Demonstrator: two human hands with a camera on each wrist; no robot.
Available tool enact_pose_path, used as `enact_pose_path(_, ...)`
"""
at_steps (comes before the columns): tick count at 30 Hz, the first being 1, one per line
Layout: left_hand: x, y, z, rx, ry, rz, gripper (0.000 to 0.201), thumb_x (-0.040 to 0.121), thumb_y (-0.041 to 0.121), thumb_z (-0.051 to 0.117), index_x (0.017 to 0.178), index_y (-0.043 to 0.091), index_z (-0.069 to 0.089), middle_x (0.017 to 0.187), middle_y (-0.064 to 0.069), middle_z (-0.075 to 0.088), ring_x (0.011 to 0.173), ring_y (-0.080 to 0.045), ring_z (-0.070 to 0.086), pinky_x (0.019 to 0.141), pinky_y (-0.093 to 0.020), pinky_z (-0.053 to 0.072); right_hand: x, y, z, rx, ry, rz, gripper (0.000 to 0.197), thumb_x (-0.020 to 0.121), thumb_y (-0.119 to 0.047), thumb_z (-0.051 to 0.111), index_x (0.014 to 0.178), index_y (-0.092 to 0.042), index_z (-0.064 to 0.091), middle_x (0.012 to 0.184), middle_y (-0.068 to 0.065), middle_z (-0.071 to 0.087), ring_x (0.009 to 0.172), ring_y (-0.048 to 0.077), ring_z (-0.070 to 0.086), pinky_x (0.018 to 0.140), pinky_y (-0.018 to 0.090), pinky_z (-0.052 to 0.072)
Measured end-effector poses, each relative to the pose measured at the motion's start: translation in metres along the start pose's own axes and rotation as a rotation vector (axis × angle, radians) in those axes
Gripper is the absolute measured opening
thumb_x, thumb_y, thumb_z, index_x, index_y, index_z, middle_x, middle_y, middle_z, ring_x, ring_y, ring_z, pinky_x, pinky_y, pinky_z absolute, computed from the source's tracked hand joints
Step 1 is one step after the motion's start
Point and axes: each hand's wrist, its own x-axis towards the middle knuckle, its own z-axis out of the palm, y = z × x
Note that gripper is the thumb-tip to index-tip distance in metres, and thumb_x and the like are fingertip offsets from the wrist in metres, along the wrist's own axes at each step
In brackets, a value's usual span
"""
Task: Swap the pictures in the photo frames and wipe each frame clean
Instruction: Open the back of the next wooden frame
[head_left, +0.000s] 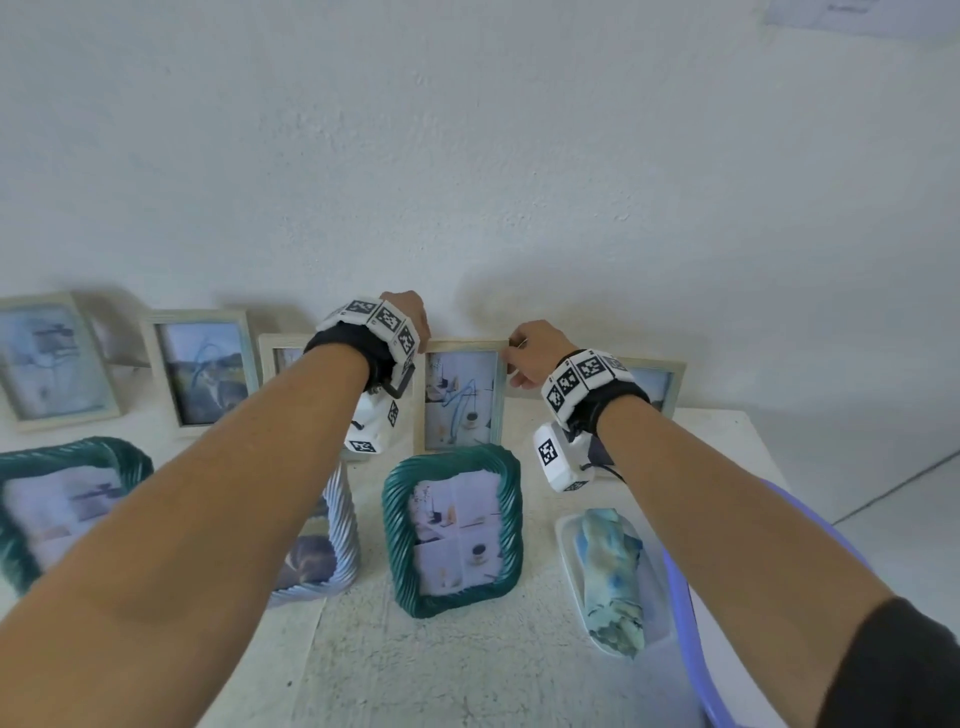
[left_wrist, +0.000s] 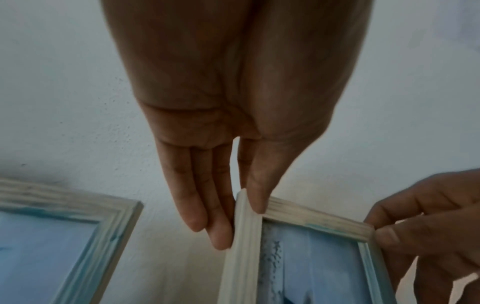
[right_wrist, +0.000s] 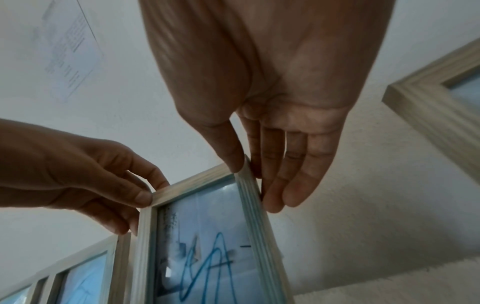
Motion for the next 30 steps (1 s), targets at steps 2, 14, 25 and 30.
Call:
enact_pose_path(2,-0.006,0.006,-0.006,-0.039,0.049,0.036,0.02,0.092,0.008,0.061,0.111,0.003,0.067,0.091,-0.011,0.071,0.089,-0.025,0.067,0.068,-0.02,0.05,-0.004,0.001,-0.006,0.065,0.052,-0.001,0.013,0.097,-0.017,0.052,0.101,-0.006,0.057,0.095,0.016,0.071,0.071,0.024,0.07,0.076,0.044,0.06)
enact_pose_path(14,-0.092,0.016,-0.069,-0.555,0.401,0.498,0.02,0.098,0.03,0.055,0.112,0.017,0.06,0.099,-0.005,0.067,0.089,-0.02,0.069,0.078,-0.033,0.06,-0.108,-0.038,-0.077,0.486,0.469,-0.355,0.009,0.095,-0.02,0.053,0.099,-0.02,0.062,0.096,0.007,0.068,0.077,0.017,0.064,0.073,0.034,0.056)
enact_pose_path(25,-0.199,0.006,0.04,-0.793,0.303,0.491,0.015,0.097,0.023,0.057,0.109,0.017,0.064,0.087,0.0,0.066,0.079,-0.024,0.069,0.076,-0.038,0.06,-0.243,0.039,0.023,0.958,0.155,-0.352,0.048,0.098,-0.043,0.047,0.145,-0.033,0.037,0.15,-0.001,0.042,0.141,0.022,0.036,0.114,0.058,0.026)
enact_pose_path(30,-0.233,0.004,0.122,-0.793,0.278,0.347,0.034,0.092,0.032,0.063,0.124,0.026,0.055,0.1,0.008,0.064,0.084,-0.01,0.067,0.082,-0.044,0.057,-0.291,0.07,0.074,1.337,0.116,-0.07,0.04,0.101,-0.025,0.042,0.141,-0.019,0.041,0.136,0.012,0.056,0.125,0.033,0.054,0.104,0.063,0.038)
